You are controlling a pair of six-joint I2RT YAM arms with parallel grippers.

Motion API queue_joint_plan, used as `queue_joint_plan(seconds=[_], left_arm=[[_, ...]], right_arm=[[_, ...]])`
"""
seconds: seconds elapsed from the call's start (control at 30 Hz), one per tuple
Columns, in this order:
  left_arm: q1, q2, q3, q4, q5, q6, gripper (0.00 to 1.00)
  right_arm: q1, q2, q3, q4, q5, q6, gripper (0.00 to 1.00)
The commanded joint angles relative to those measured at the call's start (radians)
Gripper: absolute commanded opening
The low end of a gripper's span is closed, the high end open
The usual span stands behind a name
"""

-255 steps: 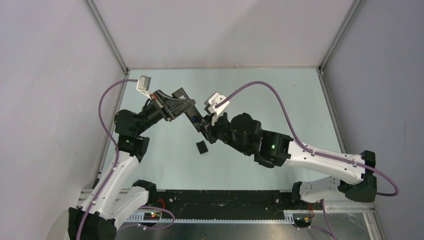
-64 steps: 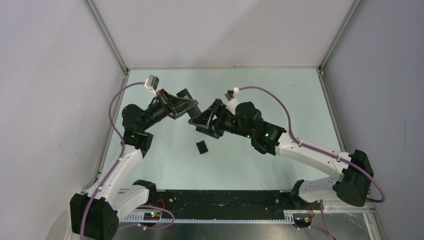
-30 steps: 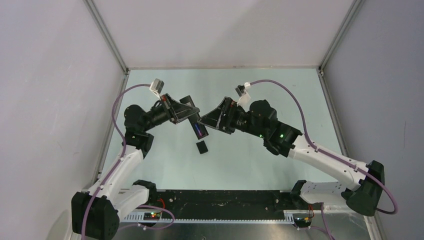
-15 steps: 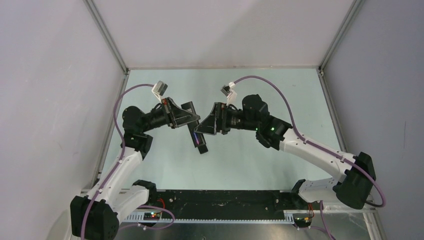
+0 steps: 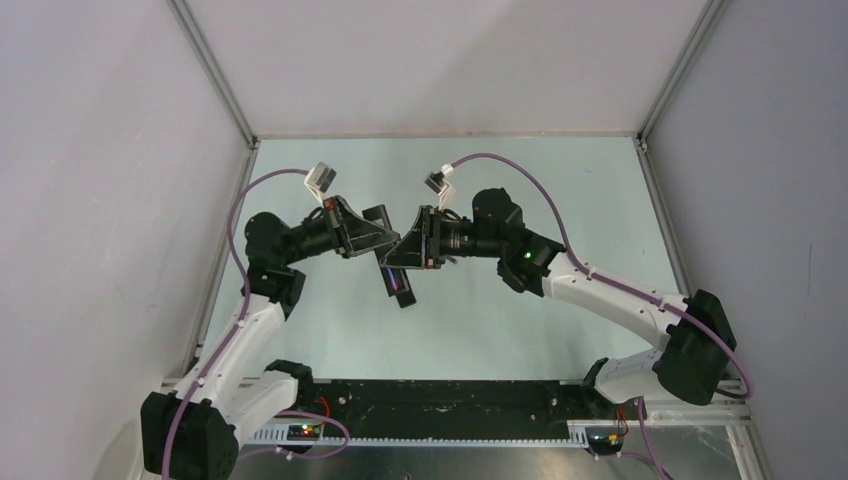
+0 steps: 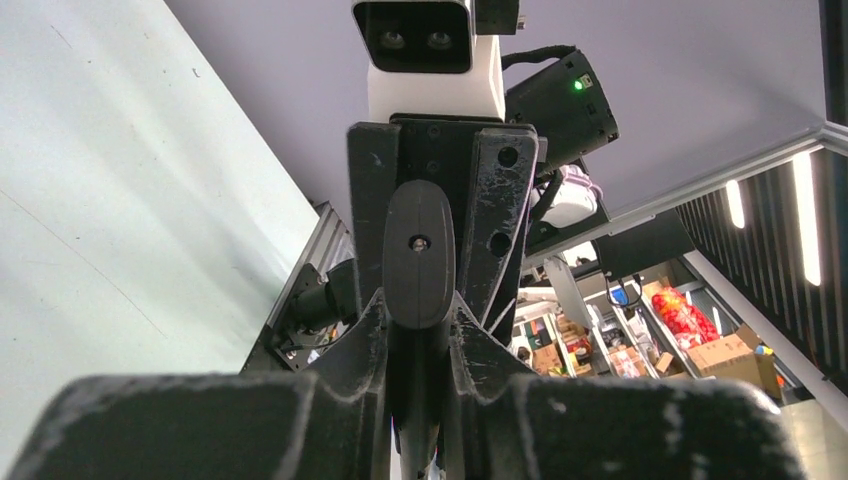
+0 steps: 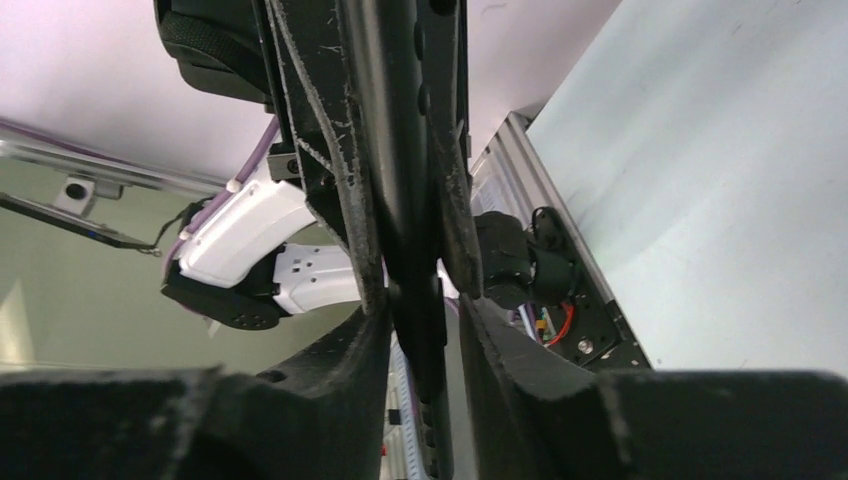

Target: Load the batteries into the remote control

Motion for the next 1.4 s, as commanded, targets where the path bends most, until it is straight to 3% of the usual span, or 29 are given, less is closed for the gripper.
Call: queue_joint_plan(seconds=[0.0,0.13,0.23,0.3,0.37,0.5,0.73,0.9,1.03,1.17,1.37], left_arm=[[0.007,-0.023,-0.004,0.016,0.020,-0.002,0.01],[0.006,-0.026,-0.007,0.016,0.016,-0.002,0.02],[0.006,-0.028,-0.008,0.014,0.009,-0.004,0.10],[0.006,-0.031,-0.007,0.013,-0.001,-0.004,0.24],[0.007,-0.028,-0.001,0.008,-0.023,-0.006,0.46],[0.006,-0.002,0.026,0.005,-0.049,-0.020,0.61],[0.006,-0.002,0.022,0.003,-0.094,-0.026,0.61],[0.010,0.002,0.007,-0.002,-0.113,-0.026,0.39],[0.016,0.006,0.002,-0.010,-0.124,-0.026,0.34],[0.022,0.006,0.004,-0.015,-0.129,-0.025,0.38],[0.033,0.001,0.011,-0.021,-0.144,-0.026,0.58]], right_arm=[[0.001,0.005,0.044,0.058,-0.015,0.063,0.30],[-0.003,0.008,0.044,0.075,-0.006,0.105,0.25],[-0.006,0.006,0.043,0.099,-0.006,0.131,0.22],[-0.010,0.008,0.043,0.111,-0.007,0.155,0.21],[-0.021,0.010,0.043,0.121,-0.009,0.194,0.19],[-0.052,0.026,0.044,0.167,-0.021,0.276,0.19],[-0.067,0.058,0.044,0.185,-0.028,0.347,0.19],[-0.066,0.058,0.042,0.171,-0.039,0.340,0.19],[-0.068,0.053,0.044,0.137,-0.055,0.321,0.20],[-0.067,0.051,0.042,0.112,-0.076,0.309,0.19],[-0.067,0.036,0.025,0.109,-0.080,0.310,0.19]])
